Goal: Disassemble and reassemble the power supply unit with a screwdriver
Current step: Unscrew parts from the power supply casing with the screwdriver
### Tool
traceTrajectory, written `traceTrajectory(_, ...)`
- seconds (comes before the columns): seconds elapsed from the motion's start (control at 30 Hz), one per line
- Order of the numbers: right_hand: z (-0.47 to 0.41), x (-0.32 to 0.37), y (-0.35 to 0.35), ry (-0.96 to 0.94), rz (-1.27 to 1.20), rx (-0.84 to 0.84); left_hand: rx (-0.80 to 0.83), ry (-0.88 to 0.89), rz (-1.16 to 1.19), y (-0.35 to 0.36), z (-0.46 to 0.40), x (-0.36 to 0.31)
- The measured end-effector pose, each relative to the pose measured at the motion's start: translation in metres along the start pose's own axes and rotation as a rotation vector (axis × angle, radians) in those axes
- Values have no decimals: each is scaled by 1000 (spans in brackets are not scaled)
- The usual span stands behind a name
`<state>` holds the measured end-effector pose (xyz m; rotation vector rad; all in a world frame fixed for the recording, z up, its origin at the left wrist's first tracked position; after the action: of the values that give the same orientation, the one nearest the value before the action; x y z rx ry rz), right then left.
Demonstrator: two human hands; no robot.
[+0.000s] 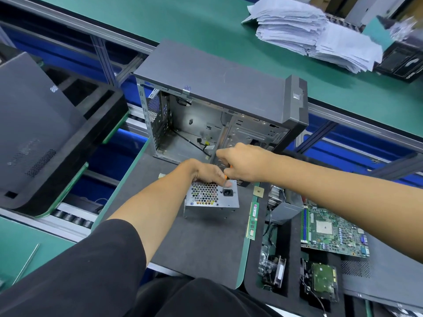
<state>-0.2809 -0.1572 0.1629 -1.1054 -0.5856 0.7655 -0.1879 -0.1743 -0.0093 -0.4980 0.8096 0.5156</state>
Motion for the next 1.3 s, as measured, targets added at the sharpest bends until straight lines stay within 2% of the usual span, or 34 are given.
traceTrajectory(0.07,2,3,-7,-144,183,6,-17,0,-25,-1,-2,0)
traceTrajectory(0.17,10,11,-15,-534,539,63,11,26,-104,-2,-3,-2)
traceTrajectory(0.23,13,16,-13,-676,631,91,9,18,-103,-2,2,-6)
traceTrajectory(0.3,13,18,-8,-589,494,45,8,12,-90,-2,2,-6)
traceTrajectory(0.37,8,12,-3,-301,241,-25,18,-14,-60,-1,-1,-3)
traceTrajectory(0.47,4,-4,2,142,-97,-26,28,-59,-15,0,-3,0)
traceTrajectory(0.53,4,-7,4,203,-143,-9,38,-56,2,0,-3,-1)
traceTrajectory(0.6,6,-2,1,37,14,-9,36,-44,-9,0,0,-1)
traceTrajectory(0.7,13,5,-6,-323,422,6,41,-5,-37,1,-1,-2)
traceTrajectory(0.77,18,7,-12,-592,569,63,8,-20,-52,0,-1,-2)
traceTrajectory(0.83,21,9,-16,-734,639,74,7,-40,-75,-2,-2,0)
traceTrajectory(0.9,21,6,-15,-641,553,66,16,-45,-76,-3,-5,1)
traceTrajectory(1.1,19,-1,3,-1,25,33,50,-54,-21,1,-6,1)
traceTrajectory(1.17,17,-6,5,161,-91,49,40,-61,-21,-2,-5,0)
traceTrajectory(1.23,15,-3,7,222,-126,14,30,-56,-39,-1,-6,1)
traceTrajectory(1.3,12,5,9,201,-108,-10,6,-26,-42,-1,-6,0)
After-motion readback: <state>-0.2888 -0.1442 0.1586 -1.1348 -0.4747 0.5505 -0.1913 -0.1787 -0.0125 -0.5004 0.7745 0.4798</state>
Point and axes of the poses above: each hand's wrist, its own z-axis away from the middle knuckle, its own y-axis out of the palm, x = y × z, the point moved 4 cm from there along -z, towards the middle knuckle, and after that the axes turned 2 degrees about y, right-handed, at the moved point
